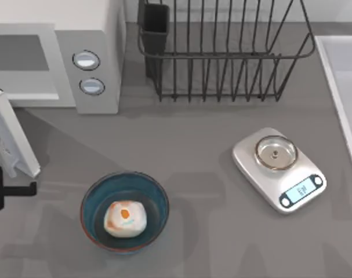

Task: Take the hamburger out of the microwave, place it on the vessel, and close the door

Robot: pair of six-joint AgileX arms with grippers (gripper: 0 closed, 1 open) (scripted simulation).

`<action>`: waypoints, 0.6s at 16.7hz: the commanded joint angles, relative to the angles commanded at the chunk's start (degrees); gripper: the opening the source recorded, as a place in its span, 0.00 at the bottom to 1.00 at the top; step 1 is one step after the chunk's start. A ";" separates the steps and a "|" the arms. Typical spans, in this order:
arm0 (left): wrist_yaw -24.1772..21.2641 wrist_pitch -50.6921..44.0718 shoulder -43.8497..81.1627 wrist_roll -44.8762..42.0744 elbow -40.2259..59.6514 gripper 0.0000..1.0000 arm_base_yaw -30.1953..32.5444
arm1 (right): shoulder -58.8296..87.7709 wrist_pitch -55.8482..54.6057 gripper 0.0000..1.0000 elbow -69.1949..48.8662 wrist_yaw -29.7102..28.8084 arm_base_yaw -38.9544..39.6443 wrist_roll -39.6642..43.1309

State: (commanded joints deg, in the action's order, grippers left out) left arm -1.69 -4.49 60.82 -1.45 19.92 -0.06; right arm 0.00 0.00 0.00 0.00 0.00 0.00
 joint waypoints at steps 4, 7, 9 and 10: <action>1.07 0.06 -0.61 1.13 -0.33 0.00 1.16 | 0.00 0.00 1.00 0.00 0.00 0.00 0.00; 0.85 0.43 0.54 1.08 0.48 0.00 0.97 | 0.00 0.00 1.00 0.00 0.00 0.00 0.00; 0.84 1.76 3.83 1.06 2.55 0.00 1.01 | 0.00 0.00 1.00 0.00 0.00 0.00 0.00; 0.84 2.69 6.35 1.04 3.98 0.00 1.04 | 0.00 0.00 1.00 0.00 0.00 0.00 0.00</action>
State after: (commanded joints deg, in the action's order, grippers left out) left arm -0.85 -1.80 67.17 -0.40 23.89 0.98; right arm 0.00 0.00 0.00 0.00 0.00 0.00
